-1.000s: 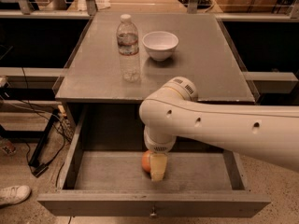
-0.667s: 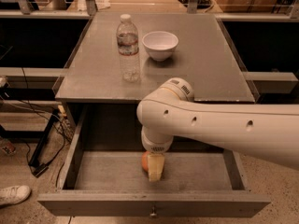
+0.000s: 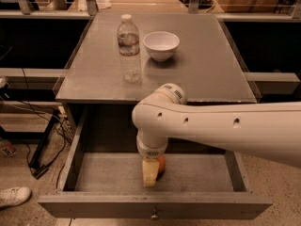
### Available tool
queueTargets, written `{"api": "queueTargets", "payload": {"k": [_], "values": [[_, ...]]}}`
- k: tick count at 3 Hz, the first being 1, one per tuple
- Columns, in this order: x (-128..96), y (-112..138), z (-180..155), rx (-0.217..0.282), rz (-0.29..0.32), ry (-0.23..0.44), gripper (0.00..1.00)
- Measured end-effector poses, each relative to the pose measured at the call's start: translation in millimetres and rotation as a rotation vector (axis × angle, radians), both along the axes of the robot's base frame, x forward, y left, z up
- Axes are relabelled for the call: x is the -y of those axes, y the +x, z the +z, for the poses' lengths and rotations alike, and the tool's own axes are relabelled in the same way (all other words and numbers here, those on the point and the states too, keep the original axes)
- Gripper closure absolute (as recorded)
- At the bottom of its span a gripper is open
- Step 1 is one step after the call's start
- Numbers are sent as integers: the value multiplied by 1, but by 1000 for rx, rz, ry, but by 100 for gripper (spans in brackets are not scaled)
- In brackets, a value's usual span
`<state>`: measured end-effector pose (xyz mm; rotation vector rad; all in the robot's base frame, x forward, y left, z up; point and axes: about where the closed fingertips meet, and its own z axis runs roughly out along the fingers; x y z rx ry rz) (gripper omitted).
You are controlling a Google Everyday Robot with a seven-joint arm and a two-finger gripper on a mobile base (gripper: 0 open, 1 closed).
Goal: Pick orange from top drawer and place on counter
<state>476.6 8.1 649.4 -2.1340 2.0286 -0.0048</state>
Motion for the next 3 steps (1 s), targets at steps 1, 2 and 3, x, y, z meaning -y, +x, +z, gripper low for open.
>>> {"api": "queueTargets", "payload": {"k": [1,2,3], "values": [[-5,-2,-11,-29,-4,6,0],[-5,2,-16,-38,-7,2,0],[-3,7,-27,-57,-15,-8,0]]}}
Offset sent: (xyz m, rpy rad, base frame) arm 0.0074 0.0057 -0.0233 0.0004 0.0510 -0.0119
